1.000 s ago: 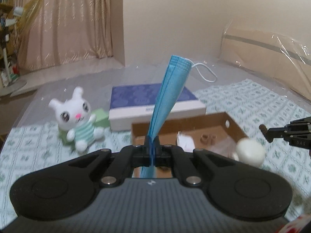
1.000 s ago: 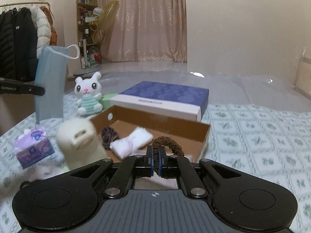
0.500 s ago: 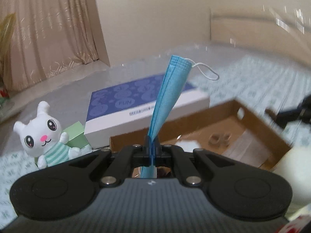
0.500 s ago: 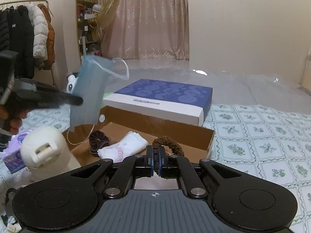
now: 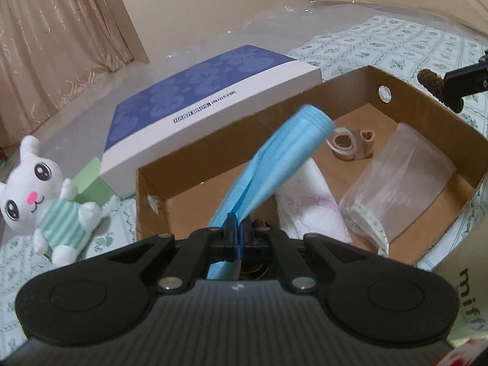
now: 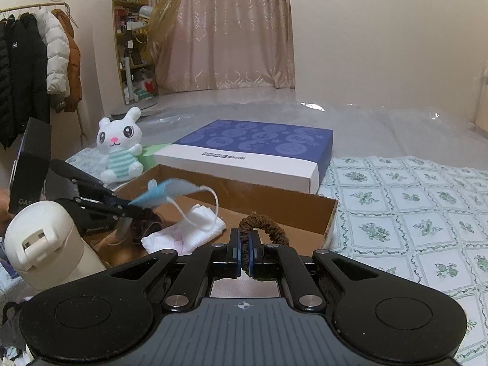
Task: Organize soft objects
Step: 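Carry the mask with the left gripper and hair tie with the right into the cardboard box, then open the left gripper to drop the mask while the right releases the hair tie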
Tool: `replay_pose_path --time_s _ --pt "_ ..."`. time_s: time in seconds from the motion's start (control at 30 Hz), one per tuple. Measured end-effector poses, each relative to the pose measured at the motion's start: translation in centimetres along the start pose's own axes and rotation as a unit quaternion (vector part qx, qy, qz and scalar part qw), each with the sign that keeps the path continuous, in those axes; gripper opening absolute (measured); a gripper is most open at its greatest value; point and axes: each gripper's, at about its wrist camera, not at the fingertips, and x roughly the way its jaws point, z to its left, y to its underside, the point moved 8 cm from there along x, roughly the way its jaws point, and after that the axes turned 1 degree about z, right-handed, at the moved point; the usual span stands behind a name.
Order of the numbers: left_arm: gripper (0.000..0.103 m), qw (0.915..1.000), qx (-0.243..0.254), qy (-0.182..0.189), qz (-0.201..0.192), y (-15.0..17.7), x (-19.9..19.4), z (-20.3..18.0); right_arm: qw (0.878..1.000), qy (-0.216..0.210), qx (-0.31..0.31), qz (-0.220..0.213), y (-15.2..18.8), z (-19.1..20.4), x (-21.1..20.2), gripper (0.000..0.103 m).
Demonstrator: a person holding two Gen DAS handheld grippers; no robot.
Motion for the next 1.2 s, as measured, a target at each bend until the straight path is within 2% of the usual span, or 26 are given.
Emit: replay_pose_path --time_s 0.1,0.17,0.23,0.27,0.37,0.47,1.0,1.2 --pt "0.005 0.9999 -0.014 0.008 0.005 -0.1 0.4 0.4 1.0 -0.002 -0.001 0.001 -0.1 0.1 0.3 0.004" --pt "0.013 0.9992 -0.031 0.019 0.016 -0.1 0.7 0.8 1.0 -0.002 -0.003 0.001 -0.2 0.1 0.4 0.004" --pt "0.014 0.9973 -0.057 0.039 0.026 0.0 0.8 1.1 1.0 -0.002 -0.004 0.002 -0.3 0.2 0.6 0.004" --pt "0.018 0.9958 -0.07 0.051 0.029 0.1 0.8 1.3 1.0 -0.002 -0.005 0.002 -0.3 0.3 0.7 0.004" --pt "0.028 0.9922 -0.097 0.074 0.027 0.2 0.3 1.7 1.0 -0.003 -0.009 0.003 -0.4 0.4 0.9 0.004" --pt "0.029 0.9897 -0.109 0.09 0.021 0.3 -0.4 2.0 1.0 -0.003 -0.011 0.002 -0.6 0.4 1.2 0.004" --pt "0.029 0.9883 -0.123 0.087 -0.023 -0.7 -3.1 3.6 1.0 0.001 -0.023 0.005 -1.3 0.3 2.9 0.005" --pt "0.029 0.9888 -0.126 0.073 -0.03 -0.8 -3.8 4.0 1.0 0.014 -0.026 -0.003 -2.3 -0.5 4.2 0.005"
